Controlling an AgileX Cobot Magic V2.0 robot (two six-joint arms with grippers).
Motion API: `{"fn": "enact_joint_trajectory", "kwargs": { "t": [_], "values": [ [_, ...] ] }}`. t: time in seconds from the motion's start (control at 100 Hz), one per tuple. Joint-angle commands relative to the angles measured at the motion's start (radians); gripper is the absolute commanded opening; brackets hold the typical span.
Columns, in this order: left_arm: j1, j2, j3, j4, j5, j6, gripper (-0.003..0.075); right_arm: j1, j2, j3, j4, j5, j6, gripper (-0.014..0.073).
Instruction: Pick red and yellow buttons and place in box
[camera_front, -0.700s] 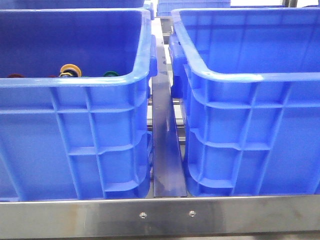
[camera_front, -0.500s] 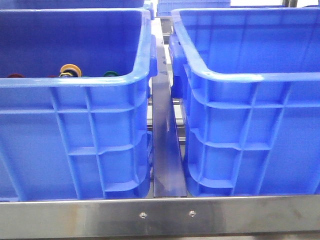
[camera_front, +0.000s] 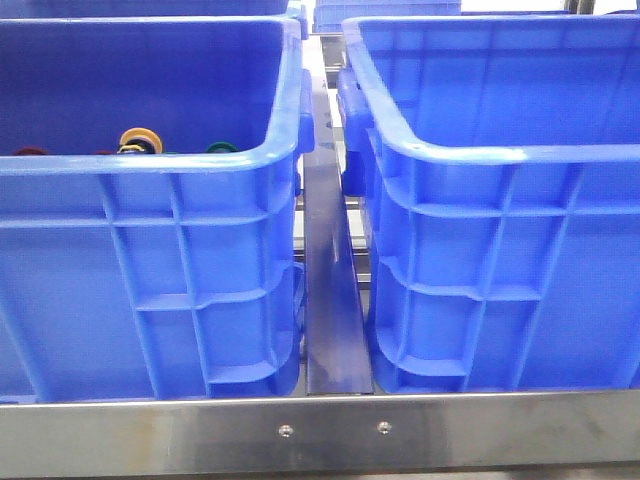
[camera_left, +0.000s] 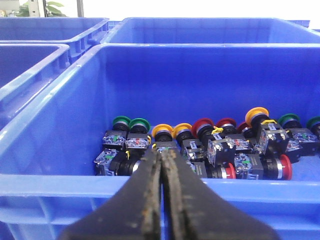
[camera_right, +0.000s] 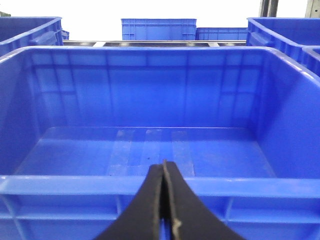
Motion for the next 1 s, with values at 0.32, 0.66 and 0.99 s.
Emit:
{"fn": "enact_joint_trajectory", "kwargs": {
  "t": [0.32, 0.66, 0.99],
  "values": [
    [0.002, 0.19, -0.371, -0.011, 0.282, -0.01, -0.002, -0.001, -0.023, 0.005, -0.009, -0.081, 0.002, -0.007],
    [0.002, 0.639, -0.64, -0.031, 0.365, -0.01, 0.0075, -0.001, -0.023, 0.005, -0.009, -0.081, 0.002, -0.007],
    [-0.066, 0.99, -0.824, -0.118, 0.387, 0.029, 0.0547, -0.001, -0.023, 0.005, -0.009, -0.081, 0.002, -0.007]
  ]
}}
